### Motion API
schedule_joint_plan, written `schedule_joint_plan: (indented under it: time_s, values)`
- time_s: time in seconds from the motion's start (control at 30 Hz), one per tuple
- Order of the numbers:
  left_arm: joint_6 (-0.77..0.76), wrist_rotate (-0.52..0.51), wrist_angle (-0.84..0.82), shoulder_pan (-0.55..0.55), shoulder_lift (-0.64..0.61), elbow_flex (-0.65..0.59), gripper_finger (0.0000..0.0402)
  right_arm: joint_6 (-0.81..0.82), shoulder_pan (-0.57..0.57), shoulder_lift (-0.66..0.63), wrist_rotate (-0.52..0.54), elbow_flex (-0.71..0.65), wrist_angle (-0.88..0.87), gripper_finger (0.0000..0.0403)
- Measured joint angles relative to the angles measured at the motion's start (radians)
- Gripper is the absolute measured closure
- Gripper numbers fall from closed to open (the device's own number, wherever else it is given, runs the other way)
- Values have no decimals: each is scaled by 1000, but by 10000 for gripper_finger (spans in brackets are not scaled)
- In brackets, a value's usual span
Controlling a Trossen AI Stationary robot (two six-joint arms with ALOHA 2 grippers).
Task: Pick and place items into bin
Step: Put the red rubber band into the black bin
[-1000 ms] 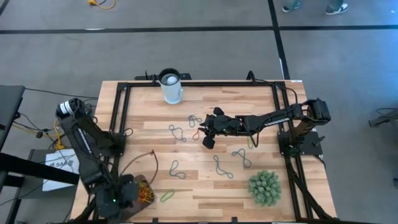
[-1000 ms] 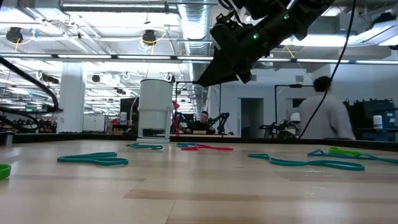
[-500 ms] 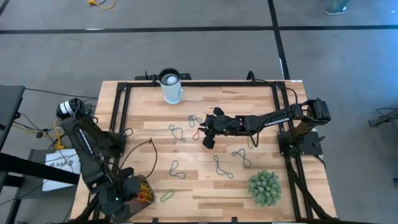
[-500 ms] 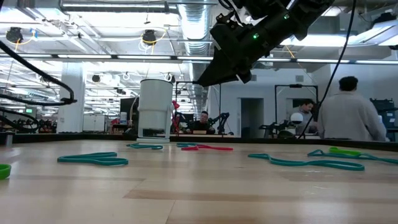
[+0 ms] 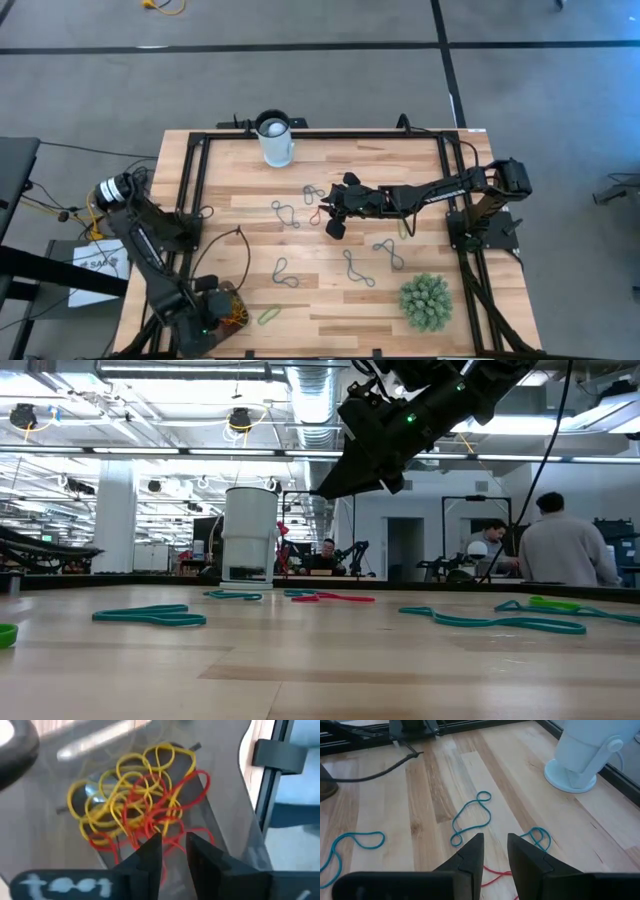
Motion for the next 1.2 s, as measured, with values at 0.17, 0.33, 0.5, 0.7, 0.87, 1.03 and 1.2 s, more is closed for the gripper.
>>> schedule_joint_plan:
  time_s: [0.17,0.33,0.5,0.7,0.87,1.03,1.2]
  values:
    - [136,6,-27,87,-21,30,321,0,0,0,0,0,24,321]
    - [376,-56,-185,185,-78,132,332,-1,-1,0,0,0,38,321]
    - [632,-247,-363,281,-182,239,340,-1,-1,0,0,0,-19,321]
    - [801,-451,-458,379,-374,314,340,22,-10,1,1,0,-158,321]
    - [844,-675,-459,450,-520,314,340,73,-58,86,2,-5,-125,321]
    - [788,-746,-448,508,-589,278,340,82,-107,239,-22,12,-35,321]
    - [668,-907,-430,545,-604,173,340,80,-127,316,-29,75,-63,321]
